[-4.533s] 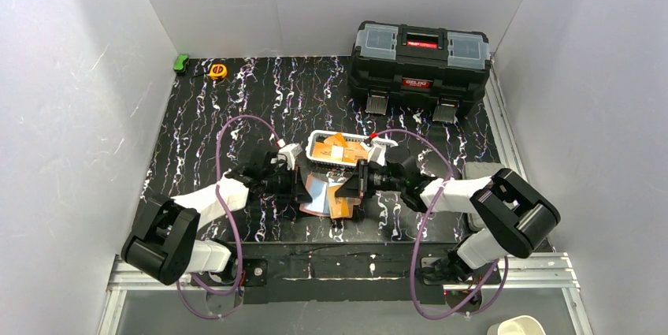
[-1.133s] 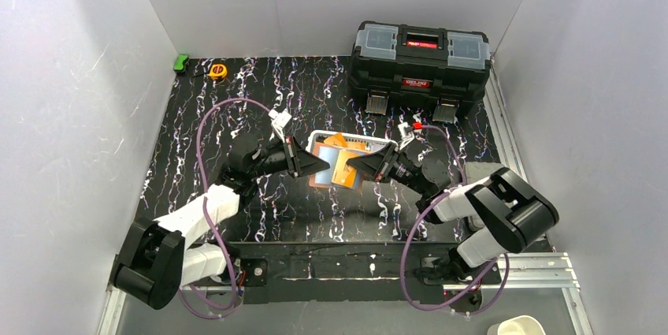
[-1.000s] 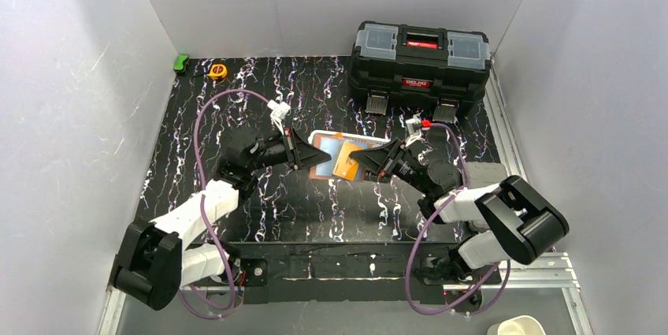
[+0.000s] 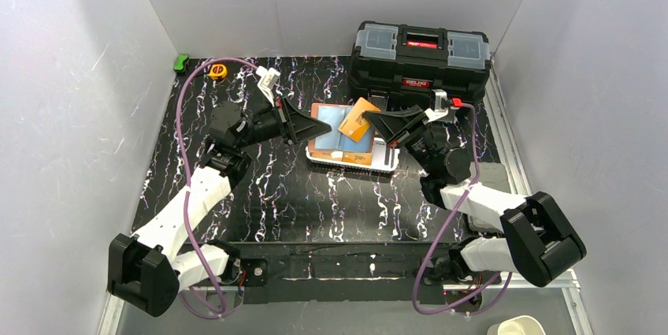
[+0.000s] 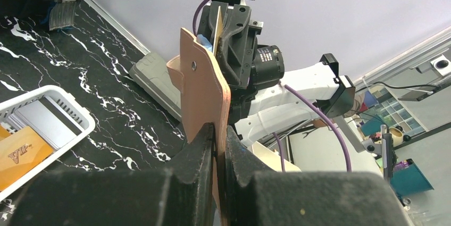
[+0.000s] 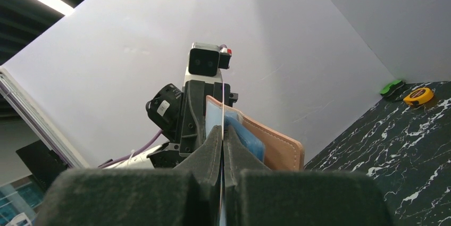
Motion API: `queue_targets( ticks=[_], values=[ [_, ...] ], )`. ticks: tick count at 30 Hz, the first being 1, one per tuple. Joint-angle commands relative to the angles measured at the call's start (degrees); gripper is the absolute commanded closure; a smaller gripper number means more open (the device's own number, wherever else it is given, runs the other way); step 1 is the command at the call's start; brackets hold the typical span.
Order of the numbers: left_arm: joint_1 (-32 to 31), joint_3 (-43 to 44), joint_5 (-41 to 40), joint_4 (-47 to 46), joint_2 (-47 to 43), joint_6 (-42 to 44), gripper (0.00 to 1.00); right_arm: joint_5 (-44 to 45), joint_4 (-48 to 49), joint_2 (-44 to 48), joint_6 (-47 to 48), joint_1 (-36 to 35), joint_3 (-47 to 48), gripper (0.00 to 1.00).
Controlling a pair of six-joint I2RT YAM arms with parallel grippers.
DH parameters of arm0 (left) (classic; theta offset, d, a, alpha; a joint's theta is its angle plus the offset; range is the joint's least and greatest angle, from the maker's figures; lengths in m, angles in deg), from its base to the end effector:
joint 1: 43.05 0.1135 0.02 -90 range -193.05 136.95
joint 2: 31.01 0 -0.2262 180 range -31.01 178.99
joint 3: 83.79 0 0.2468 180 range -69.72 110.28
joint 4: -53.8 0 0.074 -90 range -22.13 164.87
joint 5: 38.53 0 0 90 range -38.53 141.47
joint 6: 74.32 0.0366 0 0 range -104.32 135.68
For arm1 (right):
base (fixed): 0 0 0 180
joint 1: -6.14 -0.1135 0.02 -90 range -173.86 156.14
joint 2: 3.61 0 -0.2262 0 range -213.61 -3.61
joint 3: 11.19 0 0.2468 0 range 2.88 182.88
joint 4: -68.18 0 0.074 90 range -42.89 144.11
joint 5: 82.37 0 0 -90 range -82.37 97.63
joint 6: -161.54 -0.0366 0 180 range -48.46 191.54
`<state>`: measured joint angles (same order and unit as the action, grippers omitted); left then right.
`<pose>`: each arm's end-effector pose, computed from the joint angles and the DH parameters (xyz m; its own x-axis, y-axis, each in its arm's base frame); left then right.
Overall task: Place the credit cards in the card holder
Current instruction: Insert the credit card into the card holder.
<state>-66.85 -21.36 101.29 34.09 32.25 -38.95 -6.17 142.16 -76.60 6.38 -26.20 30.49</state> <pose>0.2242 -0.1294 0.3435 -0.5803 -0.3191 -0.7493 0.7750 0.0664 -0.6285 0.2025 0.1386 0.2758 -0.3654 0.8118 -0.4556 -0.8001 -0.0238 0.5993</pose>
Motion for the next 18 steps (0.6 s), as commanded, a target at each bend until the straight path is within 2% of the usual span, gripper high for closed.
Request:
queue_targets(
  ticks=[1,18],
  values=[
    [0.0,2.9,0.4,-1.4,-1.9,-0.4,1.0,-0.9,4.3,-0.9,-0.8,-0.4,2.7,0.99],
    [0.1,2.9,-0.5,-1.1,-2.1,-0.5,1.0,-3.8,4.3,-3.4,-1.8,-1.9,4.1,0.99]
  ],
)
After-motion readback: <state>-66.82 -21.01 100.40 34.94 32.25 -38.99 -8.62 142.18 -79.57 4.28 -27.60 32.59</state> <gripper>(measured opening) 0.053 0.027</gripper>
